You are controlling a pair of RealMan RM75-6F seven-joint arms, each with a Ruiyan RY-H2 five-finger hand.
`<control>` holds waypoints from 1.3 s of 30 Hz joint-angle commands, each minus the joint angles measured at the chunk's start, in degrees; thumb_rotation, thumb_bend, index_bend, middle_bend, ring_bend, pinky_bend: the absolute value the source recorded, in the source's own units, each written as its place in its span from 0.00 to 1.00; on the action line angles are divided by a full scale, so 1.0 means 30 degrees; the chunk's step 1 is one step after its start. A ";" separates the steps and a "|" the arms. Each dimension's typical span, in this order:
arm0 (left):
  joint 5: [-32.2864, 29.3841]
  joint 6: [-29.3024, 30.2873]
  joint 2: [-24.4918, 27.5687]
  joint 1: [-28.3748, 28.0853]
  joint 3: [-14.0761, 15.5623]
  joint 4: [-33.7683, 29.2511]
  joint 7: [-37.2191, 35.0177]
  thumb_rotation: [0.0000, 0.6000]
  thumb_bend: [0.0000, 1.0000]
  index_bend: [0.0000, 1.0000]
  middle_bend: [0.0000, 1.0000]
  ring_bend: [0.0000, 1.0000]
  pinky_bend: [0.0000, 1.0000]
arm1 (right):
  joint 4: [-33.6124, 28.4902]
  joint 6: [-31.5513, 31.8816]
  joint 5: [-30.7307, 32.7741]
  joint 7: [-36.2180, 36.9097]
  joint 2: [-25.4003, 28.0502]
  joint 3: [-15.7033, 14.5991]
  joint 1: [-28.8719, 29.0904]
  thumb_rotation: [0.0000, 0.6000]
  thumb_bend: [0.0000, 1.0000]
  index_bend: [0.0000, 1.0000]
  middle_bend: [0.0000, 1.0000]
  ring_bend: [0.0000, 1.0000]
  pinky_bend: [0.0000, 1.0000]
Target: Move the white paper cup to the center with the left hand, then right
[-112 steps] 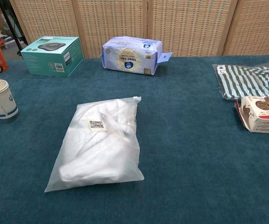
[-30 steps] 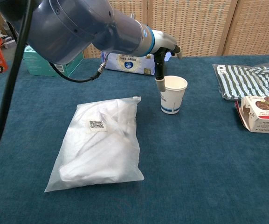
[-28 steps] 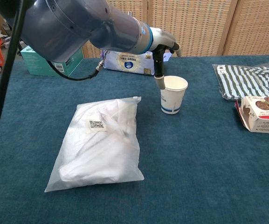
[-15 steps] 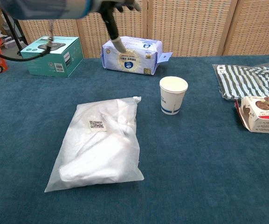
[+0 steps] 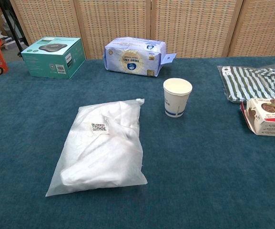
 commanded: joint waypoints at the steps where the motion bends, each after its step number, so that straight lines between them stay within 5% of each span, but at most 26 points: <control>1: 0.1058 0.0832 -0.0089 0.1931 0.0926 0.0517 -0.0832 1.00 0.10 0.02 0.00 0.00 0.00 | -0.0178 0.0082 -0.0140 -0.0332 -0.0073 -0.0080 0.0037 1.00 0.13 0.00 0.00 0.00 0.00; 12: 0.2216 0.0298 -0.2333 0.5545 0.1548 0.3369 -0.2300 1.00 0.11 0.02 0.00 0.00 0.00 | -0.1863 -0.0888 -0.0427 -0.2614 0.0853 0.0049 0.0989 1.00 0.13 0.00 0.00 0.00 0.00; 20: 0.2363 -0.1489 -0.3527 0.6336 0.1013 0.5880 -0.2450 1.00 0.12 0.02 0.00 0.00 0.00 | -0.6062 -0.4569 0.1040 -0.3695 0.2890 0.1304 0.3571 1.00 0.15 0.00 0.00 0.00 0.00; 28: 0.3603 -0.1739 -0.4633 0.7034 0.0318 0.7837 -0.2852 1.00 0.12 0.02 0.00 0.00 0.00 | -0.9033 -0.7455 0.6702 -0.9574 0.2441 0.3024 0.7746 1.00 0.16 0.00 0.00 0.00 0.00; 39: 0.4216 -0.2844 -0.4637 0.7400 -0.0493 0.8000 -0.3162 1.00 0.12 0.02 0.00 0.00 0.00 | -0.8205 -0.8072 1.3167 -1.3581 -0.0297 0.3635 1.2753 1.00 0.16 0.00 0.00 0.00 0.00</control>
